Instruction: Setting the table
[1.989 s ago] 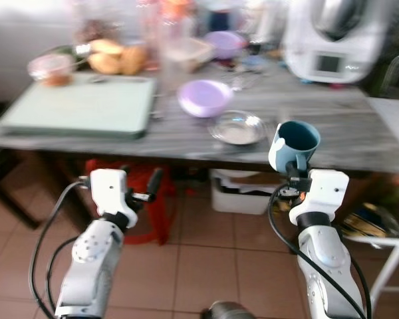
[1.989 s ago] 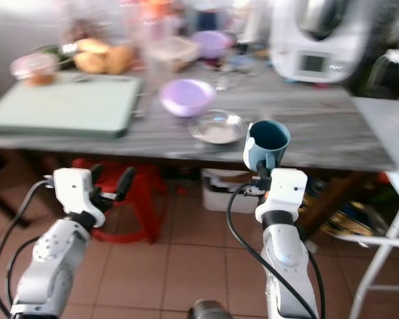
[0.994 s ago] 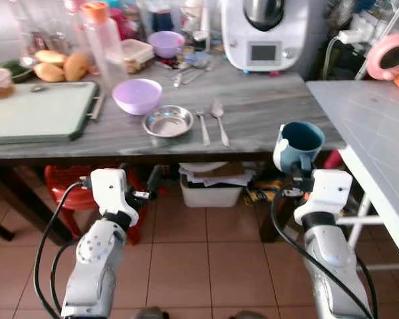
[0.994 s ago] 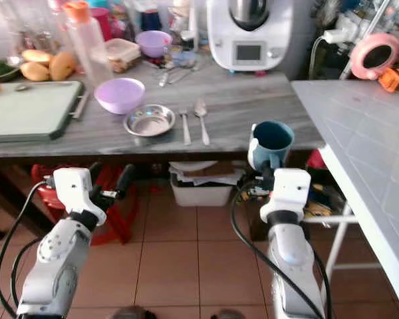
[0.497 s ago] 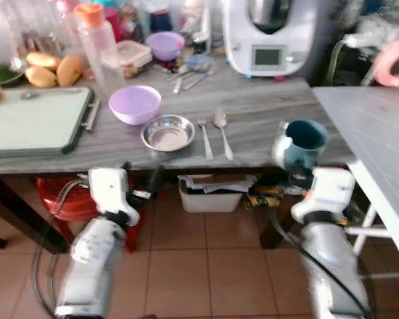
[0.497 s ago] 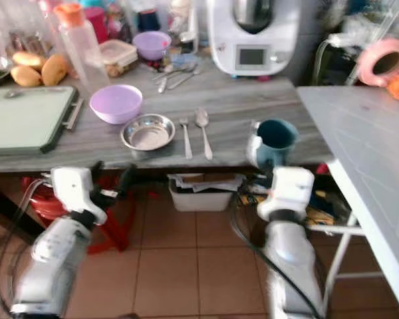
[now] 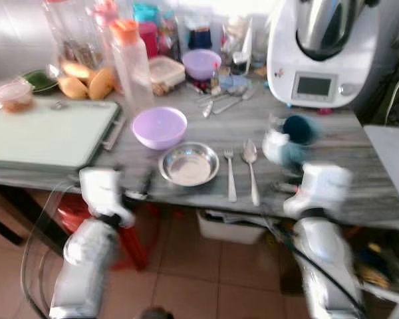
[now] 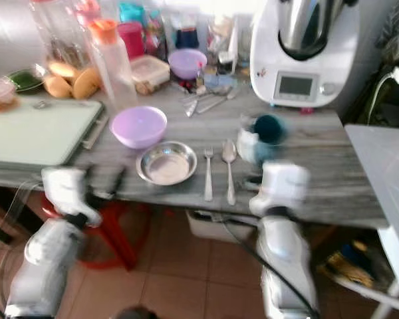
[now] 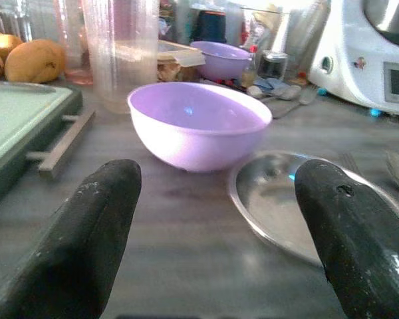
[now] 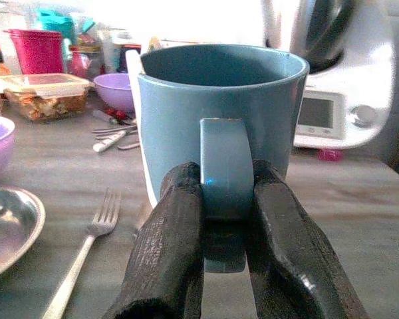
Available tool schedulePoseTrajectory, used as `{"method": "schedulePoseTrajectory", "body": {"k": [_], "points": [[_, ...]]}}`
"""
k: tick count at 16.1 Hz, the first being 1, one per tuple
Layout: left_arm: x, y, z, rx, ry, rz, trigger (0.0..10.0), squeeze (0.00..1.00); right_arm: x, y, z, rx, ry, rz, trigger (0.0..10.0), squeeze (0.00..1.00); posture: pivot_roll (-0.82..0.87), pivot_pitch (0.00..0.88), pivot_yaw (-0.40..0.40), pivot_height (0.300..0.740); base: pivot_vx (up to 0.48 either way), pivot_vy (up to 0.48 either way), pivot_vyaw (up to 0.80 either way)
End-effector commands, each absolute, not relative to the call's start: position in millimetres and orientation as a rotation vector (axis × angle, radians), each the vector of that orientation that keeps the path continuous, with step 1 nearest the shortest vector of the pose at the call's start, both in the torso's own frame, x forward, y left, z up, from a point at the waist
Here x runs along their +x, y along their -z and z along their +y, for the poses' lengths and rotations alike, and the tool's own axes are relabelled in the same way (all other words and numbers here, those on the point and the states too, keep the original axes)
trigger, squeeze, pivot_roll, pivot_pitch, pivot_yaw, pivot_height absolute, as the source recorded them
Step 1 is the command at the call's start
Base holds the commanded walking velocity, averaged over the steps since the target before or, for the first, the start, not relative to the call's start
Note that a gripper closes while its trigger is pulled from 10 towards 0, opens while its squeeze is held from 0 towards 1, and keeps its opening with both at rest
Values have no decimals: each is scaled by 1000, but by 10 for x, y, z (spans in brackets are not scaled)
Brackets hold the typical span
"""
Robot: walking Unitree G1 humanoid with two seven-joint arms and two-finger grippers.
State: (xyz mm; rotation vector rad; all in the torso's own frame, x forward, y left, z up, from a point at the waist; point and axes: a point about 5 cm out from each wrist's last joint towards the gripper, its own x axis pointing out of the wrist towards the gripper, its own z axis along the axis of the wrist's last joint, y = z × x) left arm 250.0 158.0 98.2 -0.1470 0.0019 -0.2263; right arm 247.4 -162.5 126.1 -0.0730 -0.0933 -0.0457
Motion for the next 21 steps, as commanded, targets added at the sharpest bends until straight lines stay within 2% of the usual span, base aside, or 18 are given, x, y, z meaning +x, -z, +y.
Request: {"method": "schedulePoseTrajectory", "body": {"k": [1,13,19,21], "points": [[2528,-1036,1483,-152,253,-19,10000,0,2455,-1275,-1754,-96,100,-100,10000,0,-43,0,23,740,0,0,0],[2528,-1046,1500,-143,248,-24,10000,0,2481,-1321,-1755,-90,73,-125,10000,0,-39,0,25,740,0,0,0],[2518,-1043,1500,-141,250,-20,10000,0,2466,-1313,-1770,-107,85,-120,10000,0,-42,0,27,740,0,0,776],[2517,-1043,1498,-141,251,-20,10000,0,2463,-1305,-1785,-105,96,-117,10000,0,-41,0,26,740,0,0,256]]}}
